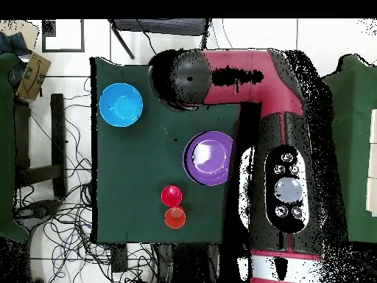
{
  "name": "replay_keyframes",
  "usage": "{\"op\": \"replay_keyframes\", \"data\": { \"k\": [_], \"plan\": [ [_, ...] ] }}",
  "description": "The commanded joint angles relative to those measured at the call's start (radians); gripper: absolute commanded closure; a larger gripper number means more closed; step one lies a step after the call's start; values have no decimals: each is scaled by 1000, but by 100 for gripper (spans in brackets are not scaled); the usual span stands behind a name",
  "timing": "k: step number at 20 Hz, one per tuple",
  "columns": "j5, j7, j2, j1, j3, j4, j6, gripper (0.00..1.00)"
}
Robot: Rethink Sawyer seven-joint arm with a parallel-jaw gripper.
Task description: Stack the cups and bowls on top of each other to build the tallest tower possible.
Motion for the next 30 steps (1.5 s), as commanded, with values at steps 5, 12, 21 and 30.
{"op": "replay_keyframes", "data": {
  "k": [5, 12, 21, 30],
  "plan": [
    [-83, -375, 147, -28, 110, -293, 250, 0],
    [-111, -404, 270, -45, 100, -336, 199, 0],
    [-133, -446, 301, -45, 59, -357, 241, 0],
    [-76, -393, 343, -66, 67, -387, 346, 0]
  ]
}}
